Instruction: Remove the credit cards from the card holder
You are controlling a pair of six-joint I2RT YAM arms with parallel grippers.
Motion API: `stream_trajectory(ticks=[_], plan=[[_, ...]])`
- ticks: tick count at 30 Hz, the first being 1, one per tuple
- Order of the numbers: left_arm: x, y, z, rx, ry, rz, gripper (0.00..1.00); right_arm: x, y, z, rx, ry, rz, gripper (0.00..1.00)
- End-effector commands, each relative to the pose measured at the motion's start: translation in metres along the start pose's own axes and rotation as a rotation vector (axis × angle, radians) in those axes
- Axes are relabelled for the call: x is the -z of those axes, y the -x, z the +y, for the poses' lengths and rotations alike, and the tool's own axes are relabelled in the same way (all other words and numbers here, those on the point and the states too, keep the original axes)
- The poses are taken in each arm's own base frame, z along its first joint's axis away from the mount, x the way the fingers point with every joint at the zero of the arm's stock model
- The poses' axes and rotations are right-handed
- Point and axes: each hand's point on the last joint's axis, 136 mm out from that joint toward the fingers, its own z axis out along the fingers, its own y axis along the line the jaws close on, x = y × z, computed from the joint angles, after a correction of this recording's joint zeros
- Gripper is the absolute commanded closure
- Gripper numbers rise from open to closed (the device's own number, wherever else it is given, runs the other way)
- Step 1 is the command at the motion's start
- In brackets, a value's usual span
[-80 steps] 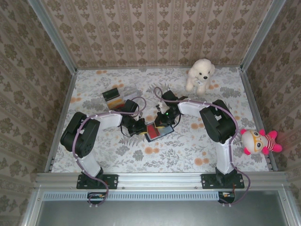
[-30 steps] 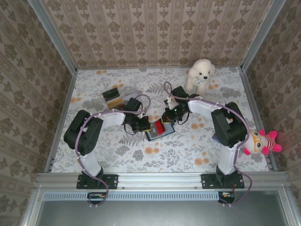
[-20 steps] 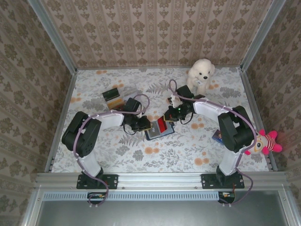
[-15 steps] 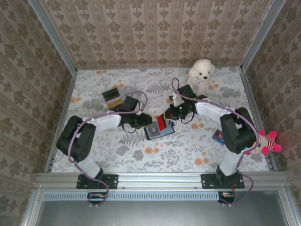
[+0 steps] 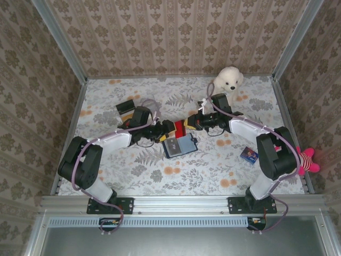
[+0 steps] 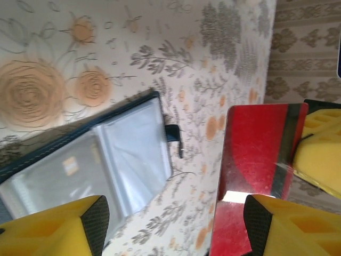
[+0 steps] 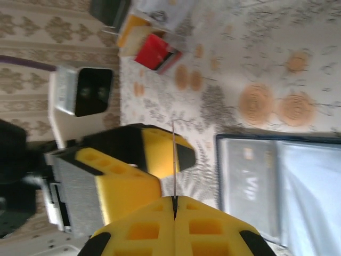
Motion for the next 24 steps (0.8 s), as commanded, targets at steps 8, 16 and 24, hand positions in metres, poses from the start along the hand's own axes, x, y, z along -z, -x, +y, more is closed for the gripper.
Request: stream_trajectory(ticks=[8, 16, 24], plan=[[0.021, 0.000, -0.085, -0.092, -0.266, -0.013, 0.37, 0.018, 0.004, 0.057, 0.022, 0.185, -0.011, 1.00], [0.033, 0.000, -0.109, -0.112, -0.387, -0.038, 0.57, 0.022, 0.006, 0.060, 0.021, 0.194, -0.021, 1.00], [0.035, 0.001, -0.105, -0.108, -0.397, -0.055, 0.72, 0.023, 0.007, 0.058, 0.015, 0.190, -0.027, 1.00]])
